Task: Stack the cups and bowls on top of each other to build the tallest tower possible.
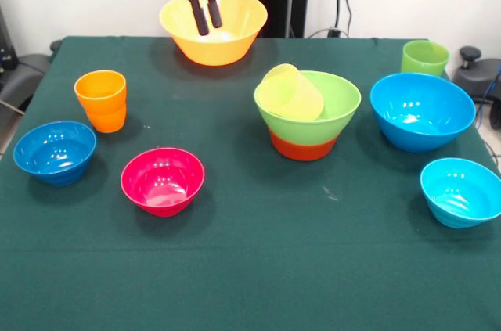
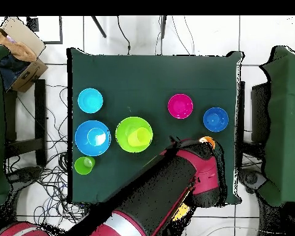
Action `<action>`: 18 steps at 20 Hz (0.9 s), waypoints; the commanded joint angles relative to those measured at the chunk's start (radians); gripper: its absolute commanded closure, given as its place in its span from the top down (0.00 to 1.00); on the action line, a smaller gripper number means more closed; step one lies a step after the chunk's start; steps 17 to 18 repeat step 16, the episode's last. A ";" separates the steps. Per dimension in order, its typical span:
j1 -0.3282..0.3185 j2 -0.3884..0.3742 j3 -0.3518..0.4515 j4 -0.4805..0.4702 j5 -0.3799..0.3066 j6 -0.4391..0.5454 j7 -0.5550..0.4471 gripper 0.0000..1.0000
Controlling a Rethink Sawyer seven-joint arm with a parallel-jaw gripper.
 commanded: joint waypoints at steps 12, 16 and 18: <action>-0.080 0.027 0.171 0.021 0.012 0.082 -0.418 1.00; -0.099 0.025 0.179 0.042 0.042 0.086 -0.469 1.00; -0.099 0.025 0.179 0.042 0.042 0.086 -0.469 1.00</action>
